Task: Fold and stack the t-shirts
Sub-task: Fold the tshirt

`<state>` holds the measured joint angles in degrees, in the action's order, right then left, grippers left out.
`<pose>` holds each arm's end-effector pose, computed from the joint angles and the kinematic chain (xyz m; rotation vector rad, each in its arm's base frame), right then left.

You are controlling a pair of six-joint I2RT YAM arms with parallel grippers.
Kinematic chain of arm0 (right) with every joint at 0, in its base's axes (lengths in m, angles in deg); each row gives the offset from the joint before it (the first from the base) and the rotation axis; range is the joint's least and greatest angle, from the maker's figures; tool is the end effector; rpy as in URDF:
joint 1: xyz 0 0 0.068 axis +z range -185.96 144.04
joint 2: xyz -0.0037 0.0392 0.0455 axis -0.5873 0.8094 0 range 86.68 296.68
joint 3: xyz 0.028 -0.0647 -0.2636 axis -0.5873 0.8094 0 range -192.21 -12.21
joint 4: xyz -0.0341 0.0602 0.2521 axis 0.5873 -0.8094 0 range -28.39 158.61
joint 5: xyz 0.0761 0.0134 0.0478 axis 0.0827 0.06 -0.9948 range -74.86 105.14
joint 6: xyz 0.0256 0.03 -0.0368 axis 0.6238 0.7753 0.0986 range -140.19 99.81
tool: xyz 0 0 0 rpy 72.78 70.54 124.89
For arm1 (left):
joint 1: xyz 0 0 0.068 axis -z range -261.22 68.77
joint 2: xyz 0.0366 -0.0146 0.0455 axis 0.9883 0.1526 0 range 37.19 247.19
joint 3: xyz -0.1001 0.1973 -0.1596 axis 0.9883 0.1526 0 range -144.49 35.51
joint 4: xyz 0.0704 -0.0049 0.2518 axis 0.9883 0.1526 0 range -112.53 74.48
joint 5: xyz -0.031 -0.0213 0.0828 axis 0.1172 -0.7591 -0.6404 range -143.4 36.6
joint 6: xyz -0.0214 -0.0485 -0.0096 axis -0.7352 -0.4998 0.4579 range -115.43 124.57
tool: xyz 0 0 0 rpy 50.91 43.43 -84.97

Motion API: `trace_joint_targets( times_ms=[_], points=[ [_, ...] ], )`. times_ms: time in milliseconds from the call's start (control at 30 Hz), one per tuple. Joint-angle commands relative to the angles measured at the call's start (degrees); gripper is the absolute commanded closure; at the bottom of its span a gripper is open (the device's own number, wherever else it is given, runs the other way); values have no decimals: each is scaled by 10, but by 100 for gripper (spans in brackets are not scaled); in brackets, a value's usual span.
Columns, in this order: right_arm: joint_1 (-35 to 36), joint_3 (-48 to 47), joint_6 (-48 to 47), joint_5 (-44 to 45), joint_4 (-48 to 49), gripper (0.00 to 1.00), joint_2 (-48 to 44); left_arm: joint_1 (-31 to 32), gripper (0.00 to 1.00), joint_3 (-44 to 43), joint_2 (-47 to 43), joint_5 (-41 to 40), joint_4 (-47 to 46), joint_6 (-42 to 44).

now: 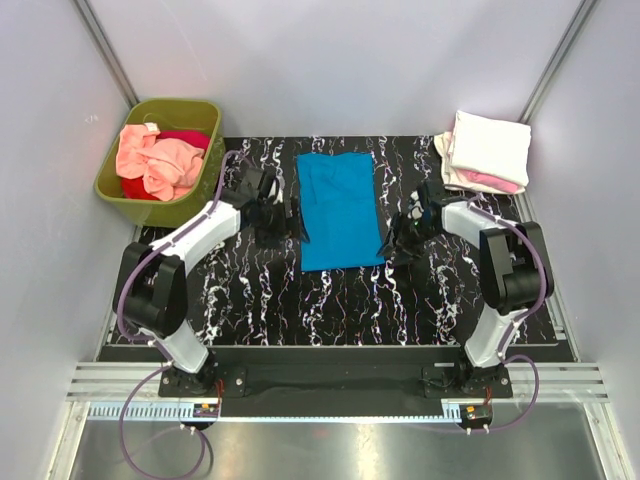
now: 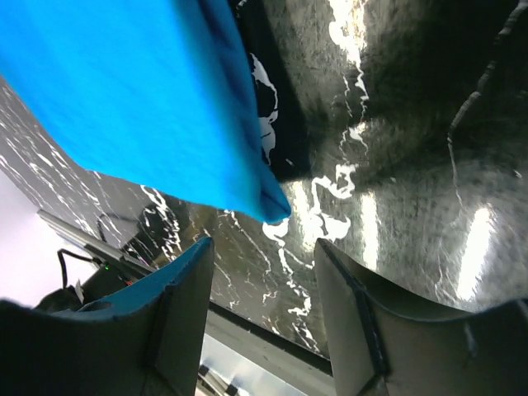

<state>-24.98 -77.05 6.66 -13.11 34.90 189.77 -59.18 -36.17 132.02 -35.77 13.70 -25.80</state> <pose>0.3325 0.0817 0.1659 0.2843 2.8775 0.8365 0.3168 -0.1398 0.2425 -0.0819 2.7109 -0.7047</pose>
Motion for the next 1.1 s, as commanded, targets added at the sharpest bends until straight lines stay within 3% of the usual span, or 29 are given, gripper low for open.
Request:
trace_joint_targets(
  times_ms=[0, 100, 200, 333, 467, 867, 967, 1000, 1067],
  points=[
    [9, 1, -19, -30, 54, 41, 15, 6, 13, 29, -30, 7, -62, -17],
    [11, 3, -16, -29, 68, 41, 38, 12, 14, 50, -39, 6, -70, -25],
    [15, -6, -16, -27, 72, 47, 57, 24, 15, 73, -50, 1, -86, -37],
    [15, -16, -18, -23, 69, 83, 66, 45, 19, 131, -66, -12, -127, -67],
    [16, -13, -17, -22, 73, 97, 64, 61, 23, 181, -74, -35, -166, -96],
    [17, -10, -23, -24, 76, 100, 61, 63, 34, 233, -31, -61, -253, -121],
    [18, -8, -24, -25, 79, 100, 60, 63, 44, 235, -2, -56, -275, -130],
    [17, -7, -25, -26, 78, 100, 60, 63, 51, 235, 4, -55, -286, -132],
    [18, -7, -25, -26, 79, 100, 60, 63, 55, 234, 12, -53, -291, -133]
  ],
)
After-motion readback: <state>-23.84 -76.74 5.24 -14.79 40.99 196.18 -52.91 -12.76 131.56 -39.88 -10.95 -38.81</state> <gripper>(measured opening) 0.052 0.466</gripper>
